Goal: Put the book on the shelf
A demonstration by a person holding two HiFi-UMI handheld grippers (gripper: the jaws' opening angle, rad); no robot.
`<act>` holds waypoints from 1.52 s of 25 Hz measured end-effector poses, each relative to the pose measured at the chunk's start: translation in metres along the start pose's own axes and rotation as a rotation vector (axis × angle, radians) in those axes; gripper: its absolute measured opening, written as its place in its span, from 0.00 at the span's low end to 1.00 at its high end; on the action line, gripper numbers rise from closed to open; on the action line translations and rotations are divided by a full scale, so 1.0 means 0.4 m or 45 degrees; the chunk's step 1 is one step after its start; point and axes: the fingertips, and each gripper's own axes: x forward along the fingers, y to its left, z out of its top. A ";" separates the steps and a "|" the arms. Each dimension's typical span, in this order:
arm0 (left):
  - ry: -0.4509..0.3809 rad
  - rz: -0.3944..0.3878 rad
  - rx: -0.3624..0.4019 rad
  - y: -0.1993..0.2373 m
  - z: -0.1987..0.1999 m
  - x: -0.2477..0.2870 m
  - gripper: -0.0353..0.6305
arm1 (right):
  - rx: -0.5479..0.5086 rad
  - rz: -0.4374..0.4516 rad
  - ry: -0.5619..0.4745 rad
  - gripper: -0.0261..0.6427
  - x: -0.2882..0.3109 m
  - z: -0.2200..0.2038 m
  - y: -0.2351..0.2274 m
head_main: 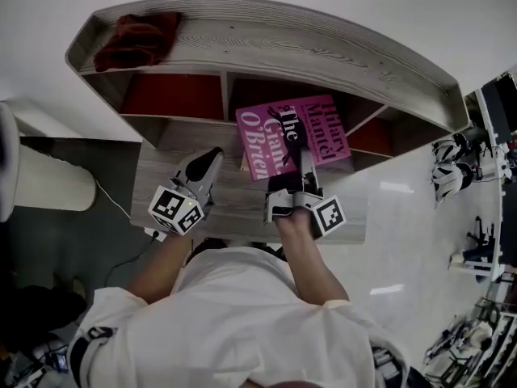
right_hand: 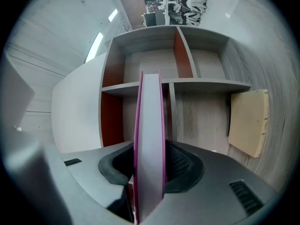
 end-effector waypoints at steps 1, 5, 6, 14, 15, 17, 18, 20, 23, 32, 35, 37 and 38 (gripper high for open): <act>0.005 -0.012 -0.002 0.005 0.000 0.001 0.09 | -0.004 -0.007 -0.009 0.25 0.006 -0.006 -0.003; 0.021 -0.033 -0.027 0.021 0.001 0.006 0.09 | -0.023 -0.047 -0.028 0.25 0.025 -0.016 -0.009; 0.024 -0.035 -0.034 0.025 -0.001 0.010 0.09 | -0.027 -0.058 -0.027 0.25 0.029 -0.018 -0.013; 0.026 -0.054 -0.063 0.055 -0.010 0.024 0.09 | -0.074 -0.106 0.055 0.25 0.052 -0.061 -0.030; 0.027 -0.054 -0.066 0.060 -0.012 0.024 0.09 | -0.079 -0.111 0.080 0.25 0.054 -0.073 -0.034; 0.029 -0.053 -0.068 0.070 -0.017 0.025 0.09 | -0.083 -0.124 0.126 0.25 0.057 -0.093 -0.046; 0.030 -0.053 -0.069 0.072 -0.019 0.025 0.09 | -0.084 -0.131 0.149 0.25 0.058 -0.101 -0.052; 0.032 -0.053 -0.071 0.072 -0.021 0.026 0.09 | -0.086 -0.141 0.199 0.25 0.062 -0.112 -0.061; 0.032 -0.048 -0.075 0.068 -0.021 0.024 0.09 | -0.066 -0.142 0.270 0.25 0.071 -0.127 -0.064; 0.041 -0.044 -0.084 0.046 -0.029 0.028 0.09 | -0.044 -0.147 0.326 0.25 0.105 -0.123 -0.058; 0.041 -0.045 -0.087 0.047 -0.037 0.030 0.09 | -0.048 -0.149 0.330 0.25 0.118 -0.123 -0.063; 0.041 -0.048 -0.084 0.048 -0.040 0.031 0.09 | -0.047 -0.150 0.326 0.25 0.129 -0.121 -0.065; 0.041 -0.048 -0.083 0.049 -0.040 0.033 0.09 | -0.046 -0.150 0.323 0.25 0.136 -0.120 -0.065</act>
